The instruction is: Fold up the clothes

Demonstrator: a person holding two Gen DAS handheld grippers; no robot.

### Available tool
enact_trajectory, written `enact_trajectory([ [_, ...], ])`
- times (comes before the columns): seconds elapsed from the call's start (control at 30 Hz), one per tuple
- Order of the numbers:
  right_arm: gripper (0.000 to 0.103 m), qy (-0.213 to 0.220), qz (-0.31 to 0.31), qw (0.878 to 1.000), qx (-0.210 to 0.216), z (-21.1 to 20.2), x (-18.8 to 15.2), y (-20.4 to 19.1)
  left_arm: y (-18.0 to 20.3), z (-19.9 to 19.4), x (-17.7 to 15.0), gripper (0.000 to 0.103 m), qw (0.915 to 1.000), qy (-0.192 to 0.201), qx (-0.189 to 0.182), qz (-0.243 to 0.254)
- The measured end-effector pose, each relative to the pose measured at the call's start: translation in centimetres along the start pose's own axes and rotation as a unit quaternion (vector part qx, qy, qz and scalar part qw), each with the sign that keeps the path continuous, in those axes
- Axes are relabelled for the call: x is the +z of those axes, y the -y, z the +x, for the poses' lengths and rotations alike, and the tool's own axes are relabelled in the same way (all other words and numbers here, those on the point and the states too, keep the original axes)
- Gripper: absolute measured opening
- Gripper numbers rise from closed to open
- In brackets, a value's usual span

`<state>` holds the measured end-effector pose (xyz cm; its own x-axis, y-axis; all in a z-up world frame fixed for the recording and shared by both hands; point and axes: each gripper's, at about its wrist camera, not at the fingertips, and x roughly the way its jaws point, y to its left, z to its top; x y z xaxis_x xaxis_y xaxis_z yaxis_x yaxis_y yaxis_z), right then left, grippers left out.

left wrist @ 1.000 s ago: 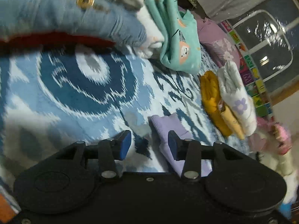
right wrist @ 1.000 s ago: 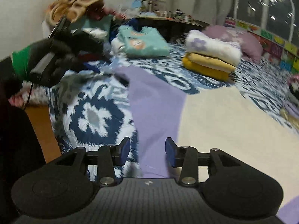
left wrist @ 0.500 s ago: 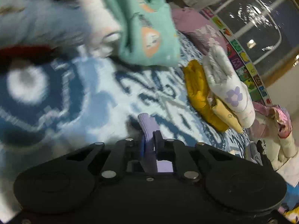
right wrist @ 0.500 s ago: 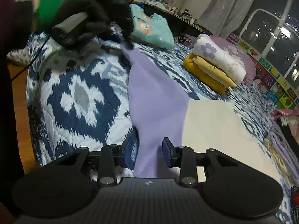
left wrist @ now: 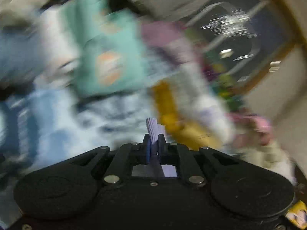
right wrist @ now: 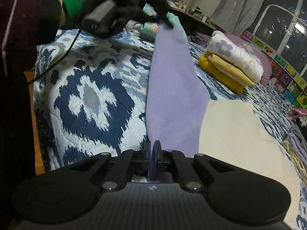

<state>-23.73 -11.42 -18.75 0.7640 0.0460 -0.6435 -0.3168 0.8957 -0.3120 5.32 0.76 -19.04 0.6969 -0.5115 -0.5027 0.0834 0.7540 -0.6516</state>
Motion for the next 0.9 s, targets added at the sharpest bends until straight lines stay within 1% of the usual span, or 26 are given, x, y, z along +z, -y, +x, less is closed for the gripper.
enact_trajectory([
  [0.03,0.005,0.000,-0.001,1.000,0.003,0.0,0.0,0.0,-0.8,0.9,-0.4,0.007,0.9989,-0.013,0.044,0.001],
  [0.07,0.005,0.001,0.002,1.000,0.007,0.0,0.1,0.0,-1.4,1.2,-0.5,0.010,0.9982,-0.017,0.057,-0.004],
  [0.1,0.005,0.002,0.005,1.000,0.012,-0.1,0.1,0.1,-1.6,0.9,-0.3,0.010,0.9985,-0.012,0.052,-0.016],
  [0.13,0.005,0.001,0.006,1.000,0.014,-0.1,0.1,0.0,-1.9,0.6,-0.2,0.015,0.9986,-0.006,0.046,-0.027],
  [0.17,0.005,0.001,0.005,1.000,0.015,-0.1,0.2,-0.1,-2.0,0.2,-0.1,0.020,0.9984,0.006,0.048,-0.029],
  [0.2,0.005,-0.001,0.004,1.000,0.018,-0.2,0.2,-0.1,-1.8,-0.5,0.0,0.030,0.9976,0.025,0.061,-0.022],
  [0.23,0.005,-0.002,0.008,1.000,0.022,-0.3,0.3,-0.1,-1.7,-0.9,0.0,0.030,0.9966,0.037,0.070,-0.022],
  [0.27,0.005,-0.004,0.014,1.000,0.027,-0.3,0.4,-0.1,-1.7,-1.3,0.0,0.030,0.9963,0.044,0.071,-0.023],
  [0.33,0.005,-0.002,0.031,0.999,0.041,-0.6,0.6,0.2,-1.2,-2.0,-0.1,0.030,0.9965,0.055,0.062,-0.012],
  [0.37,0.005,0.000,0.042,0.998,0.050,-0.8,0.6,0.3,-0.5,-2.3,-0.2,0.030,0.9971,0.056,0.051,0.006],
  [0.4,0.005,0.002,0.052,0.997,0.059,-1.1,0.7,0.4,0.3,-2.6,-0.3,0.030,0.9978,0.053,0.033,0.024],
  [0.43,0.005,0.004,0.063,0.996,0.068,-1.3,0.7,0.5,1.2,-2.4,-0.5,0.030,0.9981,0.041,0.020,0.042],
  [0.5,0.005,0.008,0.085,0.993,0.084,-2.0,0.6,0.8,2.4,-1.2,-1.4,0.030,0.9969,0.011,0.027,0.073],
  [0.57,0.005,0.010,0.126,0.987,0.098,-2.8,0.0,2.0,2.8,0.0,-2.1,0.030,0.9941,-0.018,0.055,0.092],
  [0.6,0.005,0.011,0.150,0.983,0.102,-3.3,-0.4,2.8,2.8,0.4,-2.4,0.030,0.9921,-0.022,0.071,0.101],
  [0.63,0.006,0.014,0.181,0.978,0.103,-3.9,-1.0,3.9,3.0,0.6,-2.6,0.026,0.9899,-0.021,0.086,0.111],
  [0.67,0.006,0.017,0.210,0.972,0.105,-4.6,-1.7,5.2,3.7,0.3,-2.6,0.026,0.9879,-0.011,0.097,0.121],
  [0.7,0.006,0.021,0.243,0.964,0.104,-5.4,-2.4,6.7,4.4,-0.1,-2.8,0.028,0.9867,-0.001,0.096,0.131],
  [0.73,0.006,0.026,0.276,0.955,0.102,-6.2,-3.2,8.2,5.1,-0.6,-3.1,0.028,0.9862,0.003,0.086,0.141],
  [0.8,0.009,0.040,0.340,0.936,0.086,-8.1,-5.3,11.5,6.5,-1.4,-4.0,0.028,0.9846,0.007,0.067,0.162],
  [0.87,0.011,0.059,0.400,0.913,0.059,-10.3,-7.7,14.6,8.1,-1.7,-5.4,0.028,0.9813,-0.008,0.052,0.185],
  [0.9,0.011,0.068,0.428,0.900,0.045,-11.4,-9.1,16.1,9.2,-2.1,-6.4,0.028,0.9784,-0.015,0.042,0.202],
])
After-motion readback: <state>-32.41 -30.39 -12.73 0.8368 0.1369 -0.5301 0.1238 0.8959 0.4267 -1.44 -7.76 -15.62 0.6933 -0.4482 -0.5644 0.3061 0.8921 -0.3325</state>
